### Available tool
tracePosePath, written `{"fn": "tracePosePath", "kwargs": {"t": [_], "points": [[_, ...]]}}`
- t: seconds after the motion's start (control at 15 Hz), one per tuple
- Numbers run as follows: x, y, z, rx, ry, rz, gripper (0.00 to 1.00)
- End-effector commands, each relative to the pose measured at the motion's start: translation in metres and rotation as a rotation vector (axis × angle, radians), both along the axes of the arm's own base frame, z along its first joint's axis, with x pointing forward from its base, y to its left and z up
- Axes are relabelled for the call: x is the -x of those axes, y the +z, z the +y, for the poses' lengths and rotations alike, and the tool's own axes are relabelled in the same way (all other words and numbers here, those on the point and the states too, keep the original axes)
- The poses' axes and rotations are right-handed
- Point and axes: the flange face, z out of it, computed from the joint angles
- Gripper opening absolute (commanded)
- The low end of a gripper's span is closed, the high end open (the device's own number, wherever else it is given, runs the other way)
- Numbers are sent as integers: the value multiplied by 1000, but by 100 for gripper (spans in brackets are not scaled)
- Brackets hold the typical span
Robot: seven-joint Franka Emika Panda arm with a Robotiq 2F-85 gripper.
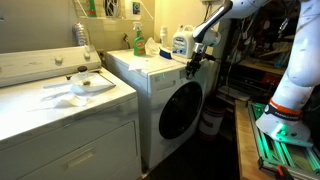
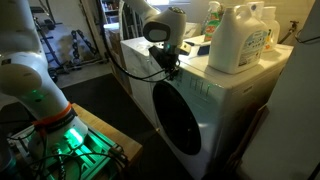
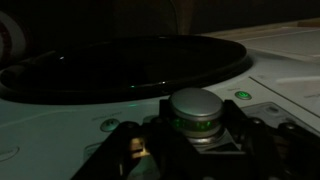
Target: Turn the knob on the washing machine to the right then press one button on the top right
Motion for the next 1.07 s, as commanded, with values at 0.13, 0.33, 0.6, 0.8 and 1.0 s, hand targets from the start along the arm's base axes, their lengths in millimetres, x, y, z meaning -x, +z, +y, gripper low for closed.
{"fn": "tracePosePath", "kwargs": {"t": [0.13, 0.33, 0.6, 0.8, 1.0], "points": [[9, -24, -37, -222, -29, -70, 31], [14, -36, -50, -323, -27, -107, 31], [18, -56, -64, -461, -26, -157, 31], [20, -72, -71, -548, -29, -170, 31], [20, -67, -74, -531, -35, -167, 31]]}}
